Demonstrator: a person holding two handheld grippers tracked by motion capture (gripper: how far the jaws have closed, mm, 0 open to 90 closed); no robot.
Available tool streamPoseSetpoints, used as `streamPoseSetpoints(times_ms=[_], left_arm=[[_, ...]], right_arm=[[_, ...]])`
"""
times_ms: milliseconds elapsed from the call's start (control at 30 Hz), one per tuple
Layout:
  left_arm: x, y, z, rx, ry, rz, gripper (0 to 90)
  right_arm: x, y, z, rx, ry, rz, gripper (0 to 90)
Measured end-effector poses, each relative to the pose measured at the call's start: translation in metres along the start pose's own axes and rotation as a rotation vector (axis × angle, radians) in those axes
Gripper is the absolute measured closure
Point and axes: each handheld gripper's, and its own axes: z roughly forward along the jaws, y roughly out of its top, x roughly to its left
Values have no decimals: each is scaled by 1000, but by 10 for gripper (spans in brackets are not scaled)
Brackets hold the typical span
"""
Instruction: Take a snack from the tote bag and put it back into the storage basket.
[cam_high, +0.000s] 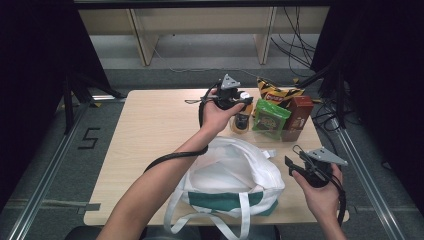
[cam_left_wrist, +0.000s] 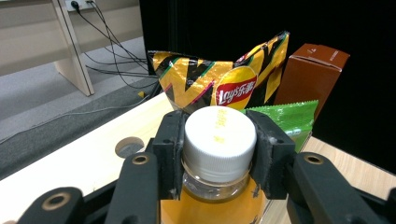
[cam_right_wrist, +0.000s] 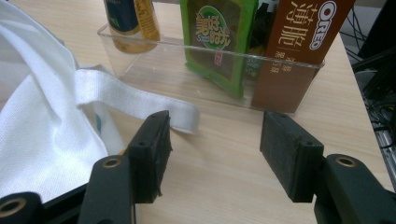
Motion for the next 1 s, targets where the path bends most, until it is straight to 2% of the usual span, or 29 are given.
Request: streamPoseSetpoints(times_ms=[67,100,200,233,300,467,500,733,767,833,900,967,1000], left_arm=[[0,-1,0,4,2,-2,587],[0,-1,0,5,4,-3,587],[0,-3,1,8,6,-2,587],[1,-3,1,7,6,-4,587],[1,-3,0,15,7,-2,587],[0,-5,2,24,9,0,587],[1,-5,2,21,8,-1,587],[2,-10,5,49,12,-7,586],[2,-11,6,53,13,-6,586],[2,-12,7,56,11,-9,586],[3,-14,8,57,12,-12,586],[3,-15,8,58,16,-13,586],[4,-15,9,59,13,-15,586]], right_arm=[[1,0,0,3,0,12,435],[-2,0,0,-6,-2,-20,435],[0,0,0,-3,-3,2,434],[-2,0,1,-16,-3,-25,435],[-3,0,1,-15,-9,-39,435],[-2,0,1,-14,0,-32,435],[-1,0,1,-10,3,-15,435],[-2,0,1,-10,-3,-32,435],[1,0,0,5,1,8,435],[0,-1,1,3,-1,-1,435],[1,-1,1,6,2,10,435],[-2,0,2,-11,-2,-33,435],[-1,0,1,-4,-3,-7,435]])
